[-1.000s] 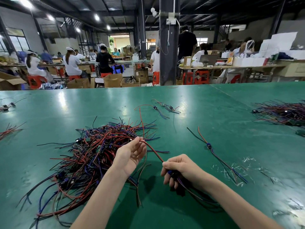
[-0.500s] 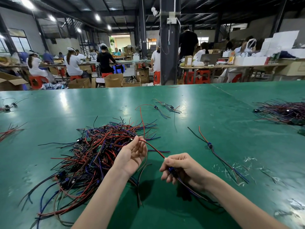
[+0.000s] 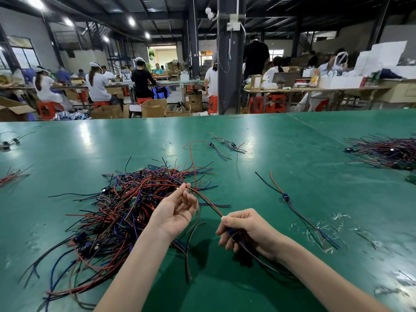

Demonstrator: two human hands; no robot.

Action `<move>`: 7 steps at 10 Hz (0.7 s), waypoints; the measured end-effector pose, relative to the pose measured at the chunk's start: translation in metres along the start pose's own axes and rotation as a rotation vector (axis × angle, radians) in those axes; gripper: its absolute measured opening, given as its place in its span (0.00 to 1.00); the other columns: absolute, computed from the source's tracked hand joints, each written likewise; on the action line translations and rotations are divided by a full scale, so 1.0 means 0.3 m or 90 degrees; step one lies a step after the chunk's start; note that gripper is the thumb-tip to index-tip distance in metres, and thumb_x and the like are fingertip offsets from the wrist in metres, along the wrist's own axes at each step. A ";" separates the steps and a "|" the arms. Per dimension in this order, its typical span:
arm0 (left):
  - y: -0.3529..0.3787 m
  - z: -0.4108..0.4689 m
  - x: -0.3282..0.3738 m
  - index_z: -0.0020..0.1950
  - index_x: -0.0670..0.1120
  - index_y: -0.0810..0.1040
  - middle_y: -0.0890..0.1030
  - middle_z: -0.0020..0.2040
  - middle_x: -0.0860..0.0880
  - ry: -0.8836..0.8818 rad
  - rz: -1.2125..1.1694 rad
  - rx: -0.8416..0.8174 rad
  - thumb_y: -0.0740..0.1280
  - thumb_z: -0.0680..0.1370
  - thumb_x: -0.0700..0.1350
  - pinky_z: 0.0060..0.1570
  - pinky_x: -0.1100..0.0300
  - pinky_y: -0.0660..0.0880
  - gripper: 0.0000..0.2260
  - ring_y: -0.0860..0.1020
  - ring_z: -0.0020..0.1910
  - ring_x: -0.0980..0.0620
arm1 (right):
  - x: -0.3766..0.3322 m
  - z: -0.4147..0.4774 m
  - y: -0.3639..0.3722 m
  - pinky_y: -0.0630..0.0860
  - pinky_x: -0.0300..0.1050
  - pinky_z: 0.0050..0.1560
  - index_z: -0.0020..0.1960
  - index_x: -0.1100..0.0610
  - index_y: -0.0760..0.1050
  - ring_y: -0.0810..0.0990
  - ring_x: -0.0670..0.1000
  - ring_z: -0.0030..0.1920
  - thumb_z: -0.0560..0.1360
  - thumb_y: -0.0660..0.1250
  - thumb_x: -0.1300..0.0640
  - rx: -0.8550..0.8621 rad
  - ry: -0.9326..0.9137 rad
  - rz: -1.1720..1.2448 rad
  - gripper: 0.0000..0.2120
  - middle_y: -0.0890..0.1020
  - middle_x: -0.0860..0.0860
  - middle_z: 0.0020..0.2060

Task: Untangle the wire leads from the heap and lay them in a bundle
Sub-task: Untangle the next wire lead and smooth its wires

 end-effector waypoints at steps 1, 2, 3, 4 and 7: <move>-0.001 0.000 0.006 0.41 0.40 0.78 0.74 0.27 0.49 0.042 0.059 0.011 0.65 0.78 0.43 0.29 0.66 0.77 0.09 0.74 0.23 0.56 | 0.002 -0.002 -0.001 0.72 0.37 0.25 0.36 0.62 0.80 0.78 0.49 0.25 0.79 0.61 0.60 0.005 0.010 -0.002 0.16 0.81 0.58 0.29; -0.006 0.001 0.012 0.42 0.42 0.79 0.77 0.31 0.51 0.077 0.133 0.011 0.66 0.77 0.45 0.31 0.66 0.76 0.08 0.75 0.26 0.58 | 0.001 0.000 -0.003 0.72 0.37 0.25 0.37 0.63 0.80 0.78 0.49 0.25 0.79 0.61 0.60 0.007 0.010 -0.008 0.15 0.81 0.58 0.29; -0.015 -0.001 0.015 0.41 0.43 0.80 0.78 0.30 0.51 0.084 0.161 0.022 0.67 0.76 0.45 0.30 0.66 0.76 0.08 0.75 0.25 0.58 | 0.001 -0.005 0.001 0.72 0.37 0.25 0.37 0.63 0.79 0.78 0.49 0.25 0.79 0.61 0.60 -0.001 0.008 -0.018 0.15 0.81 0.58 0.29; -0.013 -0.004 0.016 0.41 0.41 0.79 0.77 0.28 0.50 0.073 0.151 0.038 0.66 0.77 0.44 0.29 0.66 0.75 0.08 0.73 0.25 0.58 | 0.001 -0.008 0.003 0.72 0.37 0.25 0.38 0.64 0.79 0.78 0.49 0.25 0.79 0.61 0.60 -0.002 0.008 -0.023 0.15 0.81 0.58 0.29; 0.007 -0.029 -0.016 0.39 0.37 0.76 0.70 0.31 0.49 -0.054 -0.031 0.021 0.64 0.78 0.40 0.29 0.63 0.72 0.10 0.66 0.32 0.57 | -0.004 -0.009 0.018 0.72 0.37 0.25 0.38 0.64 0.79 0.77 0.48 0.25 0.79 0.60 0.61 -0.018 0.011 -0.032 0.14 0.81 0.57 0.28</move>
Point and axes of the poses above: each hand's wrist, its own z-axis towards the middle knuckle, its own y-axis out of the palm, x = y × z, the point moved 4 cm from there along z, towards the middle knuckle
